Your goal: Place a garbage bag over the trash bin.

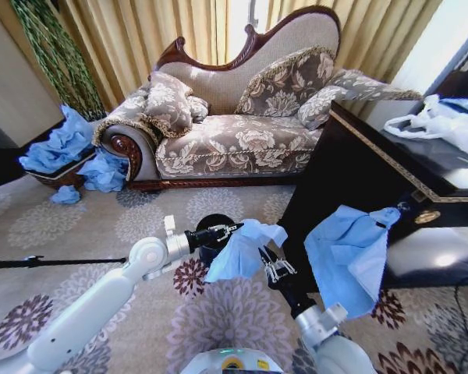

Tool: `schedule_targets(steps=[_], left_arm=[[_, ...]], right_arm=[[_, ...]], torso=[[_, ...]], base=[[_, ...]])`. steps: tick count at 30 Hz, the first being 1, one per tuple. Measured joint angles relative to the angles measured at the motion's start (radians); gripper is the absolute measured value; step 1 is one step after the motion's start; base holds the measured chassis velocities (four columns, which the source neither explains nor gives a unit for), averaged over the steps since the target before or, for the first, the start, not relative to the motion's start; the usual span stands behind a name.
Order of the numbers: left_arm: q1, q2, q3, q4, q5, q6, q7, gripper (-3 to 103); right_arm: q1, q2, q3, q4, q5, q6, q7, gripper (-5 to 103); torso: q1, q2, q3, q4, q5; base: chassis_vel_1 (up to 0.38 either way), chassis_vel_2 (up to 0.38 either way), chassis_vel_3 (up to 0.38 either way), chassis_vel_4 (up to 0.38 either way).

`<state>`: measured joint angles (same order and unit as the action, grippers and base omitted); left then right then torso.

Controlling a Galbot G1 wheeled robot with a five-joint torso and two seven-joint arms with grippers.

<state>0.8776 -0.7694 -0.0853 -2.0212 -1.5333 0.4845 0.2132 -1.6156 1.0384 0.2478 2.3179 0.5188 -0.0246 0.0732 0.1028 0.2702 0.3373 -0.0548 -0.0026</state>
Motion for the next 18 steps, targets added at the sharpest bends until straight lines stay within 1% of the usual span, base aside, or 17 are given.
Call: schedule_targets(steps=[2, 5, 15, 18], left_arm=[[0.0, 0.0, 0.0, -0.002, 0.0, 0.0, 0.001, 0], [0.001, -0.003, 0.006, -0.007, 0.0, 0.0, 0.005, 0], [0.01, -0.004, 0.031, -0.03, 0.002, 0.001, 0.019, 0], [0.012, -0.004, 0.033, -0.03, 0.004, 0.002, 0.023, 0]], right_arm=[[0.004, -0.005, -0.006, -0.001, 0.008, -0.003, 0.003, 3], [0.024, -0.012, -0.029, -0.015, 0.019, -0.007, 0.013, 0], [0.076, -0.029, -0.062, -0.06, 0.051, -0.017, 0.02, 0], [0.126, -0.041, -0.081, -0.105, 0.076, -0.023, 0.019, 0]], torso=[[0.0, 0.0, 0.0, -0.0001, 0.0], [0.0, 0.0, 0.0, -0.0001, 0.0], [0.0, 0.0, 0.0, -0.0002, -0.0001], [0.0, 0.0, 0.0, -0.0002, 0.0]], base=[[0.0, 0.0, 0.0, 0.0], [0.0, 0.0, 0.0, 0.0], [0.0, 0.0, 0.0, 0.0], [0.0, 0.0, 0.0, 0.0]])
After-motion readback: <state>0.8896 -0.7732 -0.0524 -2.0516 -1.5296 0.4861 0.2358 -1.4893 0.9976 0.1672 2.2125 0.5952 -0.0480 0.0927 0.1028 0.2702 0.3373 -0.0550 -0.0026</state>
